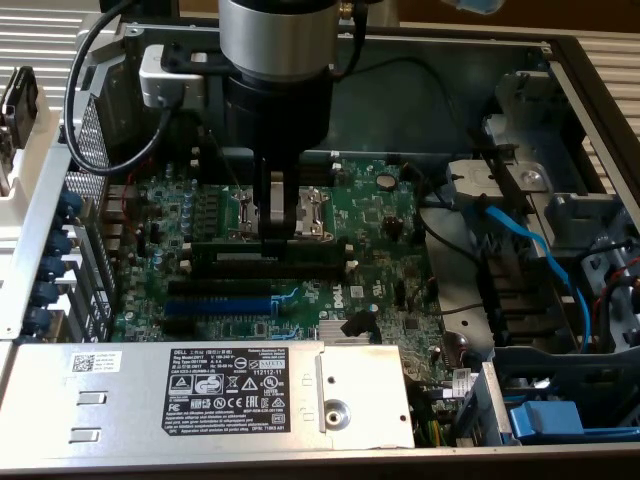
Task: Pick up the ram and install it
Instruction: 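Insert the ram into the slot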
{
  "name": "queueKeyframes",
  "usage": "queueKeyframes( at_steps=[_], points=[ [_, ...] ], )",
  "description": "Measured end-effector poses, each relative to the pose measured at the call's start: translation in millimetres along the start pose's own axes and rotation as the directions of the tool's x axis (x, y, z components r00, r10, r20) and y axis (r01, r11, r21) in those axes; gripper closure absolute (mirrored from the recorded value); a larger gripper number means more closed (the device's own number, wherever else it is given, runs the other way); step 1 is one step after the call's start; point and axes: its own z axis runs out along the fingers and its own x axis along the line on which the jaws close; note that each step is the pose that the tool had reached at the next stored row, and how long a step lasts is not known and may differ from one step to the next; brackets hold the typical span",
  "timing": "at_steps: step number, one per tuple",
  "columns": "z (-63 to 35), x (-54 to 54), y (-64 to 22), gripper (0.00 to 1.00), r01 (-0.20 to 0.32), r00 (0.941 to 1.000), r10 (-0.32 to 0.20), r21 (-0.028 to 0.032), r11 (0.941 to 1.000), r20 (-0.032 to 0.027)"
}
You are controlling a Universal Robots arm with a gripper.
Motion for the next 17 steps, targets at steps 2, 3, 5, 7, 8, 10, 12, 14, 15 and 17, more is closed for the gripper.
queueKeyframes(
  at_steps=[2, 3, 5, 7, 8, 10, 12, 14, 15, 17],
  points=[
    [0.1, 0.0, 0.0, 0.87, 0.0, 1.0, 0.0, 0.0, 1.0, -0.0001],
    [0.1, -0.1, 0.0, 0.87, 0.0, 1.0, 0.0, 0.0, 1.0, 0.0],
    [0.1, -0.1, 0.0, 0.87, 0.0, 1.0, 0.0, 0.0, 1.0, 0.0],
    [0.1, -0.1, 0.0, 0.87, 0.0, 1.0, 0.0, 0.0, 1.0, 0.0],
    [0.1, -0.1, 0.0, 0.87, -0.001, 1.0, 0.001, 0.0, 1.0, 0.0],
    [0.1, -0.1, 0.0, 0.87, -0.002, 1.0, 0.002, -0.0002, 1.0, 0.0],
    [0.1, -0.1, 0.0, 0.87, -0.003, 1.0, 0.003, -0.0002, 1.0, 0.0],
    [0.1, -0.3, 0.0, 0.87, -0.004, 1.0, 0.004, -0.0003, 1.0, 0.0],
    [0.1, -0.5, 0.0, 0.87, -0.005, 1.0, 0.005, -0.0003, 1.0, 0.0],
    [0.1, -0.5, 0.0, 0.87, -0.005, 1.0, 0.005, -0.0003, 1.0, 0.0]
  ],
)
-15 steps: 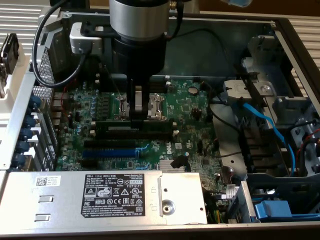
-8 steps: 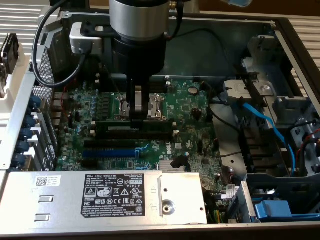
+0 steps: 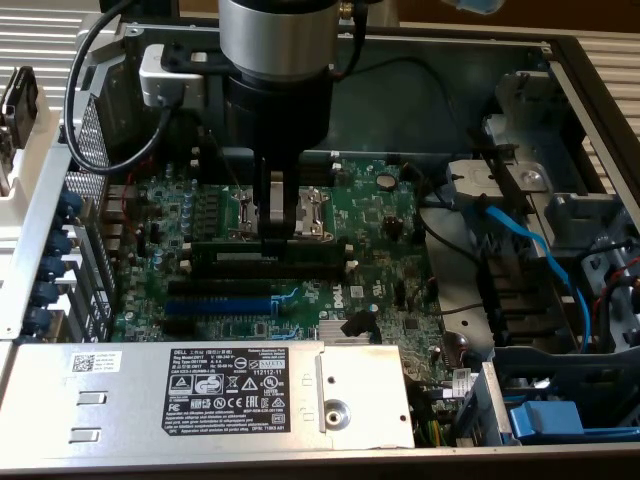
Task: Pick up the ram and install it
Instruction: 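Insert the ram into the slot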
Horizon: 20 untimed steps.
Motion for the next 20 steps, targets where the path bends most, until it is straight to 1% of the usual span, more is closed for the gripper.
queueKeyframes(
  at_steps=[20],
  points=[
    [-0.1, 1.7, 0.0, 0.87, 0.0, 1.0, 0.0, 0.0, 1.0, -0.0001]
  ],
)
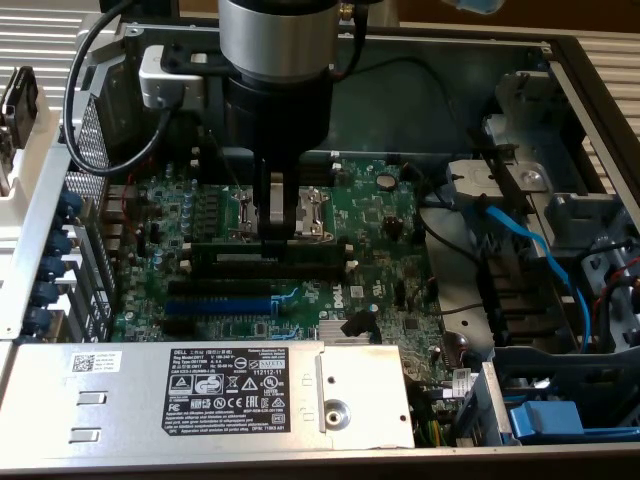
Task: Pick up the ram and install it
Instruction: 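Insert the ram into the slot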
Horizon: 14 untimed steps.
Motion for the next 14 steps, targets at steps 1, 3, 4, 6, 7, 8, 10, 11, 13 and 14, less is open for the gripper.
queueKeyframes(
  at_steps=[1, 3, 4, 6, 7, 8, 10, 11, 13, 14],
  points=[
    [0.0, 0.0, 0.0, 0.87, 0.0, 1.0, 0.0, 0.0, 1.0, 0.0001],
    [0.0, 0.0, 0.0, 0.87, 0.0, 1.0, 0.0, 0.0, 1.0, 0.0001],
    [0.0, 0.0, 0.0, 0.87, 0.0, 1.0, 0.0, 0.0, 1.0, 0.0],
    [-1.0, 0.0, 0.0, 0.87, 0.0, 1.0, 0.0, 0.0001, 1.0, 0.0002],
    [-2.5, 0.2, 0.0, 0.87, 0.0, 1.0, 0.0, 0.0001, 1.0, 0.0002],
    [-3.6, 0.2, 0.0, 0.87, 0.0, 1.0, 0.0, 0.0, 1.0, 0.0002],
    [-4.0, 0.3, 0.0, 0.87, 0.0, 1.0, 0.0, 0.0002, 1.0, 0.0003],
    [-4.0, 0.3, 0.0, 0.87, 0.0, 1.0, 0.0, 0.0001, 1.0, 0.0002],
    [-4.1, 0.3, -0.2, 0.87, 0.0, 1.0, 0.0, 0.0001, 1.0, 0.0002],
    [-4.1, 0.3, -0.3, 0.87, 0.0, 1.0, 0.0, 0.0, 1.0, 0.0]
  ],
)
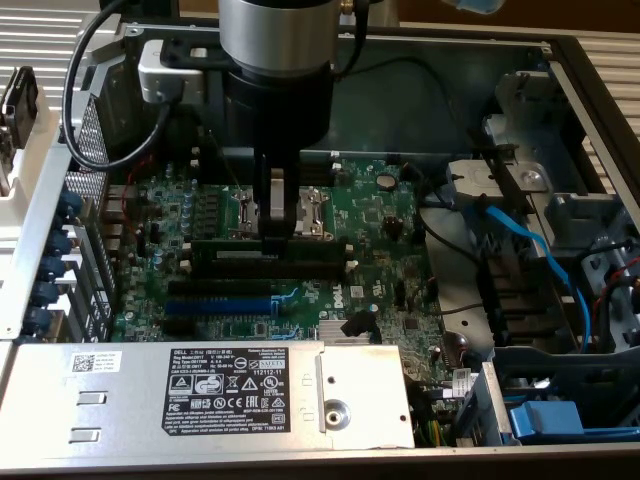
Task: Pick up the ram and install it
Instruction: 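Insert the ram into the slot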
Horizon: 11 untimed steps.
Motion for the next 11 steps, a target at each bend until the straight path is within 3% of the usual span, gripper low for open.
queueKeyframes(
  at_steps=[11],
  points=[
    [0.1, -0.7, -0.6, 0.87, -0.001, 1.0, 0.001, 0.0012, 1.0, 0.0001]
  ],
)
